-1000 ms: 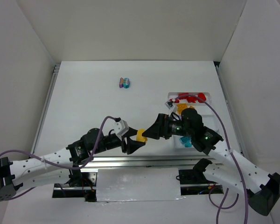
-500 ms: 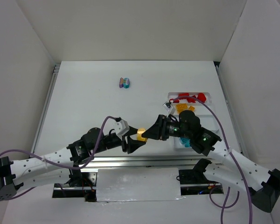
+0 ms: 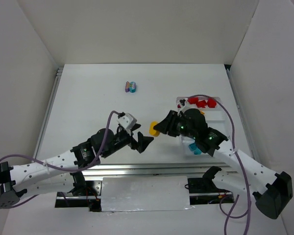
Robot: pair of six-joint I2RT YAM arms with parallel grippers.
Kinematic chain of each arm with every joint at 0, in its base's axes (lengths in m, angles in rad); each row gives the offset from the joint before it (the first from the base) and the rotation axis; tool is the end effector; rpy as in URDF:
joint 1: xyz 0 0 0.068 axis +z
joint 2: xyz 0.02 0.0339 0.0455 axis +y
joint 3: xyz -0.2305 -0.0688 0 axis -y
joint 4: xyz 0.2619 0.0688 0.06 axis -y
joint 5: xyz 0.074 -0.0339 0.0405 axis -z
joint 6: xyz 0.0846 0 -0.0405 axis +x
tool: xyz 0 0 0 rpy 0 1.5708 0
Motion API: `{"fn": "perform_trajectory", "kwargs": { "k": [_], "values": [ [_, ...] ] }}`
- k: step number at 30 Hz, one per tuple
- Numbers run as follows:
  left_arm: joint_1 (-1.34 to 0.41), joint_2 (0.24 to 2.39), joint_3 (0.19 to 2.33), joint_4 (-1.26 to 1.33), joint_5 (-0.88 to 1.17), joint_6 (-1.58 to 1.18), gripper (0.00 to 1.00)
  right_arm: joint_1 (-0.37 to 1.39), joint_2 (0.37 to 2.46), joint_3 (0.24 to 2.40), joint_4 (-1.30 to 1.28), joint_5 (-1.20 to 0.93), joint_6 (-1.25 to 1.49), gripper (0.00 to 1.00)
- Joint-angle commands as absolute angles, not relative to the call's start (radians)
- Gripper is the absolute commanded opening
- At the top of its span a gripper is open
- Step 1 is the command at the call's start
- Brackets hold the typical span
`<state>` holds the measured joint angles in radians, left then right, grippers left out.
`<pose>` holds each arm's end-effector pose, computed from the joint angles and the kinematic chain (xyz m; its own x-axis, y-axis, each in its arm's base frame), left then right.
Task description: Sort the legos into containers by color
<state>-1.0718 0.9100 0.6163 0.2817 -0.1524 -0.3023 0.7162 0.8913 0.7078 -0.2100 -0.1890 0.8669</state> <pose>0.1568 -0.2610 0.2752 -0.2422 -0.1704 -0.9551 0.7575 0.5819 -0.2960 0.2073 0.2015 0.2438 -0.7785 0.3150 -0.5428 -0.2816 0.5977 0.7507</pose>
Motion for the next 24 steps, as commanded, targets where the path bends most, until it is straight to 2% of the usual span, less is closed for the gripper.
{"fn": "perform_trajectory", "kwargs": {
  "k": [1, 4, 9, 15, 24],
  "values": [
    [-1.074, 0.917, 0.728, 0.128, -0.45, -0.402, 0.99, 0.58, 0.963, 0.776, -0.281, 0.024, 0.795, 0.0],
    [-1.074, 0.896, 0.759, -0.036, -0.55, -0.475, 1.0, 0.502, 1.059, 0.814, -0.307, 0.113, 0.762, 0.0],
    [-1.072, 0.819, 0.752, -0.17, -0.508, -0.474, 1.0, 0.35, 1.244, 0.899, -0.321, 0.189, 0.698, 0.0],
    [-1.074, 0.739, 0.693, -0.21, -0.509, -0.479, 1.0, 0.252, 1.494, 1.034, -0.321, 0.153, 0.647, 0.0],
    [-1.075, 0.781, 0.687, -0.181, -0.466, -0.456, 1.0, 0.206, 1.623, 1.118, -0.316, 0.114, 0.62, 0.0]
  ]
}}
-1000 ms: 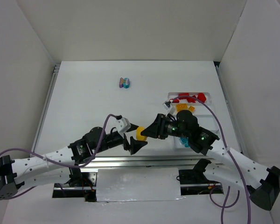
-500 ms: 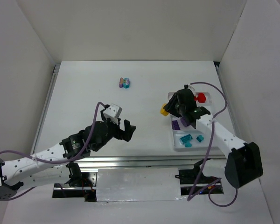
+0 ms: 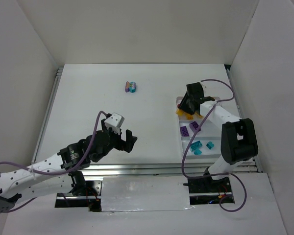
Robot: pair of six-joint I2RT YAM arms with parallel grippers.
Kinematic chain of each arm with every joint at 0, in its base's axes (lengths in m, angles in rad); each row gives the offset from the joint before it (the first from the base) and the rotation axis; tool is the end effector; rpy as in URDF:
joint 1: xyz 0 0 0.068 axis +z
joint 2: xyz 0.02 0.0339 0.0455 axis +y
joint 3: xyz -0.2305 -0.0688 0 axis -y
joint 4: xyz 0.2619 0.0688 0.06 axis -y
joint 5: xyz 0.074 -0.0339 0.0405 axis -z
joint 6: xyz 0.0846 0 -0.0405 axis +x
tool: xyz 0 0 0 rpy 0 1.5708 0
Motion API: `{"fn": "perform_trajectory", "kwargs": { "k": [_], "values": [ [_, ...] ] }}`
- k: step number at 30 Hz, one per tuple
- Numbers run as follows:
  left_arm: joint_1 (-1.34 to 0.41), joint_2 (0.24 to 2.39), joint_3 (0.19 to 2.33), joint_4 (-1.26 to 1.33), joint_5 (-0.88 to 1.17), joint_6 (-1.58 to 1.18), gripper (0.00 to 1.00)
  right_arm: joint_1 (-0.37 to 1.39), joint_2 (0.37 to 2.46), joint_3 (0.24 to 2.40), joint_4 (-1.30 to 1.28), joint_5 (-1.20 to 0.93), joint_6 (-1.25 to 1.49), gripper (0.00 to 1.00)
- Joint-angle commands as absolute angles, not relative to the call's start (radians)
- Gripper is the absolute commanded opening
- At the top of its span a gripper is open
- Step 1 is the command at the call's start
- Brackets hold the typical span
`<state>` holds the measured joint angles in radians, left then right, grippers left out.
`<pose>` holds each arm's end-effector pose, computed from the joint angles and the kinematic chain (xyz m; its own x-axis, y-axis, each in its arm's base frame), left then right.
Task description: Sort the legos into containers by color
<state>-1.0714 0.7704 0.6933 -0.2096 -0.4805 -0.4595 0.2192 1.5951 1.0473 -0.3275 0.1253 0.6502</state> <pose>0.1604 -0.2124 0.2715 -0.3725 -0.1385 -0.9177 0.4474 0.8396 -0.3082 0.3748 0.0727 0.1375 -0.6798 0.4639 -0.5681 0.3441 0.8857 0.3115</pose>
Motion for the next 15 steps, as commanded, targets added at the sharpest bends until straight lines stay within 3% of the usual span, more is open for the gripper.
{"fn": "perform_trajectory", "kwargs": {
  "k": [1, 15],
  "values": [
    [-1.075, 0.785, 0.689, -0.176, -0.465, -0.454, 1.0, 0.206, 1.631, 1.124, -0.316, 0.115, 0.618, 0.0],
    [-1.075, 0.788, 0.681, -0.17, -0.468, -0.446, 0.99, 0.158, 1.654, 1.109, -0.35, 0.167, 0.627, 0.0]
  ]
}}
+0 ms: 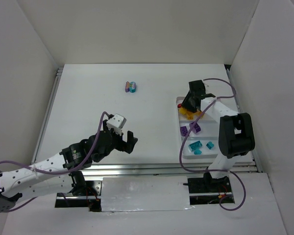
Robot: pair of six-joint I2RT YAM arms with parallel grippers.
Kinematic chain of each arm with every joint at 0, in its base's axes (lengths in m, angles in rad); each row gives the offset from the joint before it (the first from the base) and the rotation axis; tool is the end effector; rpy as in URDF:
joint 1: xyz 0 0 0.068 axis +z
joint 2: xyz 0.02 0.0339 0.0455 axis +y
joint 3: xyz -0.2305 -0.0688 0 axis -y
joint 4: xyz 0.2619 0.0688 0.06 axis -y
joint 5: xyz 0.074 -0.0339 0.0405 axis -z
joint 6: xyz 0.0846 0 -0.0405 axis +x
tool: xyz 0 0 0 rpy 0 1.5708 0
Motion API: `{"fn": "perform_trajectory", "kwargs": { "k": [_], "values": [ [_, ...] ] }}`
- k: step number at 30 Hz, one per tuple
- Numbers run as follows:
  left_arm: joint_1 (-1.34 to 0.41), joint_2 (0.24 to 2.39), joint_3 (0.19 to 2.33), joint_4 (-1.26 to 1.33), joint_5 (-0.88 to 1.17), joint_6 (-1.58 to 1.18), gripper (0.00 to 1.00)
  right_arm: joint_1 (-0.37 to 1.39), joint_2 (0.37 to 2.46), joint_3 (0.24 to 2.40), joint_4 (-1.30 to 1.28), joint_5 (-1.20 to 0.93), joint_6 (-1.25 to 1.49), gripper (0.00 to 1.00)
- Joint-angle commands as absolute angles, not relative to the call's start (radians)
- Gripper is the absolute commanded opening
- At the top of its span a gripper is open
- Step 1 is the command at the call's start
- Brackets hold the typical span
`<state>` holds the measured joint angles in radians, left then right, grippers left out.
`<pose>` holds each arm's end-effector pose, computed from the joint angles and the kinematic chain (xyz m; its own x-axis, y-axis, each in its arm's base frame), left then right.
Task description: Sort the legos into containers by color
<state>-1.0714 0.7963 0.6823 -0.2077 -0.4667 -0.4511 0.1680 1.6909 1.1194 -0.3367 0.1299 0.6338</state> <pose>0.1616 -0.2168 0.2608 -0.3889 -0.1000 -0.9158 0.4556 0.8431 -0.2856 0.3937 0.0557 0.1267 -0.6780 0.4806 -0.5562 0.3900 0.8766 0.2820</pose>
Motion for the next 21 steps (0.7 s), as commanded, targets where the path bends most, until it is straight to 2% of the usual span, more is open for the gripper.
{"fn": "perform_trajectory", "kwargs": {
  "k": [1, 13, 21],
  "values": [
    [-1.075, 0.793, 0.681, -0.169, -0.466, -0.445, 0.99, 0.156, 1.646, 1.105, -0.353, 0.181, 0.627, 0.0],
    [-1.075, 0.801, 0.67, -0.155, -0.463, -0.442, 1.0, 0.023, 1.56, 1.031, -0.373, 0.196, 0.614, 0.0],
    [-1.075, 0.801, 0.67, -0.16, -0.469, -0.443, 1.0, -0.023, 1.582, 1.054, -0.388, 0.193, 0.606, 0.0]
  ]
}}
